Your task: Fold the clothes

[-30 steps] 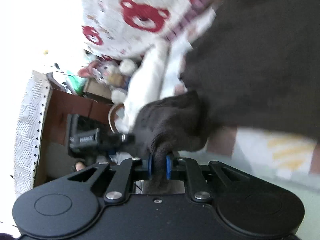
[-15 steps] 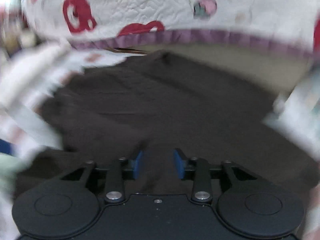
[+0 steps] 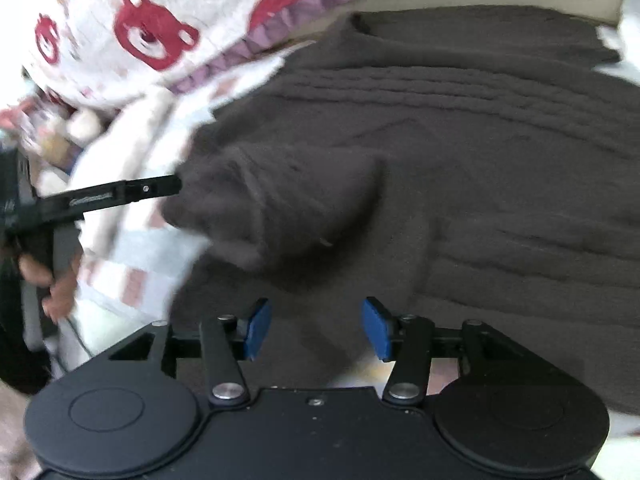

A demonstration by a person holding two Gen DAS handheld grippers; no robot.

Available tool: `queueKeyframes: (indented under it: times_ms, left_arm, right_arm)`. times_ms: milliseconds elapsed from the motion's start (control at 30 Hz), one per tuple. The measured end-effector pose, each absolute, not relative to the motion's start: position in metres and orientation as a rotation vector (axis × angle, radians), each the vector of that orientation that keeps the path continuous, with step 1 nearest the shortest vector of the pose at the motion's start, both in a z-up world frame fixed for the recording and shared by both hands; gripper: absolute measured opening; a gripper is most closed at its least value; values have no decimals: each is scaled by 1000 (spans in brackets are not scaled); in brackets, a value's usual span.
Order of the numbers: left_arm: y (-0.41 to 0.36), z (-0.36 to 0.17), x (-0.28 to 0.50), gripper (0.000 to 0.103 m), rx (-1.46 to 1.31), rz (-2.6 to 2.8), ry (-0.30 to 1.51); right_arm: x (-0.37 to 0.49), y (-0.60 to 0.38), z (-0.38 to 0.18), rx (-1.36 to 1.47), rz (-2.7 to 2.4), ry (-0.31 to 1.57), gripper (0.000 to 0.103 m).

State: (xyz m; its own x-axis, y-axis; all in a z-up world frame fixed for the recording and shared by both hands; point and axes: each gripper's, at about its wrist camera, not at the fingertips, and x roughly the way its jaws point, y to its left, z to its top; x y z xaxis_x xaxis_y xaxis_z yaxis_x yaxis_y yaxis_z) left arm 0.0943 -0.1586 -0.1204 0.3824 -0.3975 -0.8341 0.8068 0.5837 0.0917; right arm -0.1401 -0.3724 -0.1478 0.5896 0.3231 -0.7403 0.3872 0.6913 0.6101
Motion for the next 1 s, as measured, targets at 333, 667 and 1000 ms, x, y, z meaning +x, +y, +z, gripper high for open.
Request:
queueKeyframes:
  times_ms: [333, 667, 1000]
  left_arm:
    - [-131, -137, 110, 69, 320, -784, 970]
    - [-118, -133, 104, 69, 284, -806, 918]
    - [-115, -131, 98, 71, 335, -824, 839]
  right_arm:
    - [-162, -362, -189, 1041, -37, 933, 58]
    - [-172, -386, -78, 547, -65, 659, 12]
    - [-129, -423, -85, -189, -584, 938, 28]
